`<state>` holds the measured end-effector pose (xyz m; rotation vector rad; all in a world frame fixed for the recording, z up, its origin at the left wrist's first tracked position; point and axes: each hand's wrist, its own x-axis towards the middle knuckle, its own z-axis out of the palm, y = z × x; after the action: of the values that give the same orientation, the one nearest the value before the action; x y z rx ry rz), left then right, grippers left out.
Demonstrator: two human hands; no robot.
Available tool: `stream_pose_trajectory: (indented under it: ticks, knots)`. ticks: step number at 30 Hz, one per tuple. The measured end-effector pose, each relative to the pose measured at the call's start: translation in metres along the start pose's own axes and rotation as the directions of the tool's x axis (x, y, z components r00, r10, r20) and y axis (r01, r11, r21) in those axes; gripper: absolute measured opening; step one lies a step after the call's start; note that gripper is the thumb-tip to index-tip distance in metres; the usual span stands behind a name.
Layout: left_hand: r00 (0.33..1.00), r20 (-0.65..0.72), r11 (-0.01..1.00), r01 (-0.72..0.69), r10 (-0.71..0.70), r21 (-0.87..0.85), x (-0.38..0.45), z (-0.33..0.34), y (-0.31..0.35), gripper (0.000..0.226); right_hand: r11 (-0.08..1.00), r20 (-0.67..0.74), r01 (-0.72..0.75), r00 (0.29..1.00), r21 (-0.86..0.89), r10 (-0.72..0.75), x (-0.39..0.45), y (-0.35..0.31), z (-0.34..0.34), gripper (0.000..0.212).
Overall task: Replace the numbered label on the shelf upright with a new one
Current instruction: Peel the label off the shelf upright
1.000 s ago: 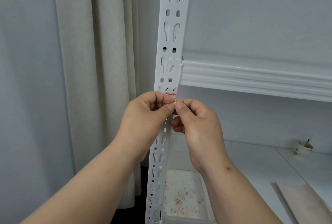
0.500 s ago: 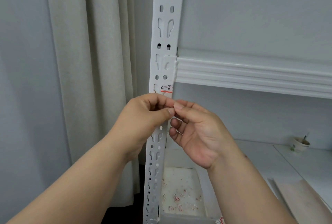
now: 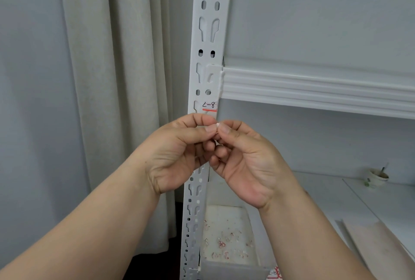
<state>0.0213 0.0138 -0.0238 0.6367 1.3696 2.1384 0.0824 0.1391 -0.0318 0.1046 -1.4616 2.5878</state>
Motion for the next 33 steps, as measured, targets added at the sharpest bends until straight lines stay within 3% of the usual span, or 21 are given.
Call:
stream_pose_trajectory:
  ticks: [4, 9, 15, 21, 23, 26, 33]
  knots:
    - [0.998, -0.055, 1.0, 0.003, -0.004, -0.015, 0.001, 0.0, 0.0, 0.015, 0.993, -0.042, 0.085, 0.995, -0.085, -0.089, 0.001, 0.002, 0.002, 0.006]
    - [0.989, -0.135, 0.995, -0.05, 0.062, 0.09, 0.002, 0.001, 0.002, 0.016, 0.975, -0.071, 0.13, 0.987, -0.181, -0.144, 0.001, 0.003, 0.001, 0.023]
    - [0.964, -0.209, 0.964, -0.112, 0.164, 0.241, 0.002, 0.001, 0.001, 0.018, 0.866, -0.183, 0.218, 0.926, -0.451, -0.329, 0.005, 0.007, 0.003, 0.011]
    - [0.927, -0.251, 0.913, -0.174, 0.278, 0.37, 0.002, -0.005, -0.003, 0.014, 0.887, -0.301, 0.22, 0.884, -0.405, -0.357, 0.011, 0.007, 0.004, 0.013]
    - [0.873, -0.301, 0.846, -0.204, 0.385, 0.492, 0.005, -0.009, -0.005, 0.011, 0.907, -0.323, 0.216, 0.883, -0.363, -0.34, 0.012, 0.005, 0.003, 0.013]
    - [0.766, -0.28, 0.634, -0.207, 0.579, 0.745, 0.011, -0.009, -0.006, 0.013, 0.902, -0.322, 0.209, 0.884, -0.379, -0.34, 0.014, 0.006, 0.004, 0.014]
    - [0.64, -0.162, 0.407, -0.256, 0.751, 0.877, 0.026, -0.01, -0.004, 0.016, 0.843, -0.289, 0.22, 0.871, -0.491, -0.396, 0.017, 0.008, 0.007, 0.02]
